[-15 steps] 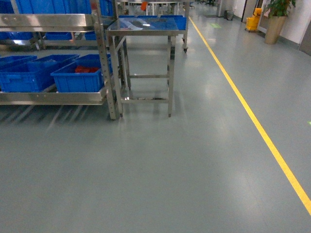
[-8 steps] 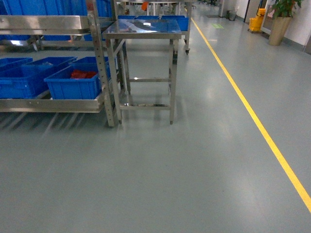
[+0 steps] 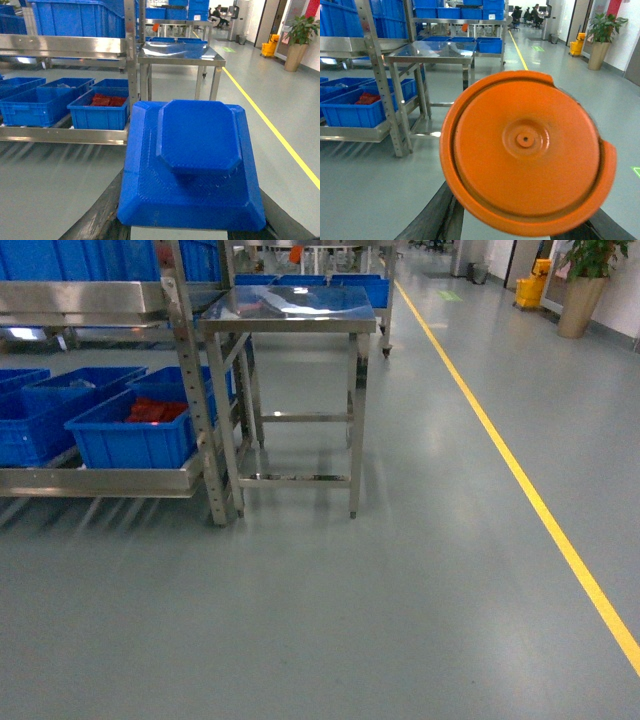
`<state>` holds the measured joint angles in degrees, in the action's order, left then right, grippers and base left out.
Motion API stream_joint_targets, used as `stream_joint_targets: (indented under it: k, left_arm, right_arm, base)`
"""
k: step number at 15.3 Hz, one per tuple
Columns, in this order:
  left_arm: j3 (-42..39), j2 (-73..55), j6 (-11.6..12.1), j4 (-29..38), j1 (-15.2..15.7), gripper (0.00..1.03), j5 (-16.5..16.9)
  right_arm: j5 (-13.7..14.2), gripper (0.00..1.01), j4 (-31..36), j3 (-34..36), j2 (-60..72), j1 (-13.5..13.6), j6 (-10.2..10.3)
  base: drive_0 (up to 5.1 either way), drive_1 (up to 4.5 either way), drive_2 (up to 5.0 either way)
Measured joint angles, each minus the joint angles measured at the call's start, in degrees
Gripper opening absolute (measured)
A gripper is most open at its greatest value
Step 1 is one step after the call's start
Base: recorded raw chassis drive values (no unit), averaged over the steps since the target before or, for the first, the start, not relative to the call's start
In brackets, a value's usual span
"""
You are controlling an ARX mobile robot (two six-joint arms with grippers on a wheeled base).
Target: Sort blue parts and orange caps into right shelf containers
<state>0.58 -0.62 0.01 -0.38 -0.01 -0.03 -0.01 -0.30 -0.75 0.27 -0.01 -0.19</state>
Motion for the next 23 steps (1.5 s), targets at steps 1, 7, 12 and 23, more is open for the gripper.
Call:
stream_joint_targets:
  k: [1,7,12,23]
  left_arm:
    - [0.0,0.0,0.0,0.0,0.0,0.43,0.0]
    - [0.0,0.0,0.0,0.0,0.0,0.43,0.0]
    - [0.0,0.0,0.0,-0.1,0.0,0.43,0.0]
    - [0.0,0.0,0.0,0.0,0.0,0.43,0.0]
  right_arm:
    - [0.0,0.41,-0.1,0.0,0.0,0.0,0.0]
    - [0.0,0.41,-0.1,0.0,0.0,0.0,0.0]
    - [0.0,0.41,0.0,0.0,0.0,0.0,0.0]
    - [0.0,0.41,-0.1,0.0,0.0,0.0,0.0]
  base:
    - [0.0,4.21,-4.3]
    - [-0.1,4.20,-4.3]
    - [0.0,4.29,-4.3]
    - [0.0,4.27,-4.3]
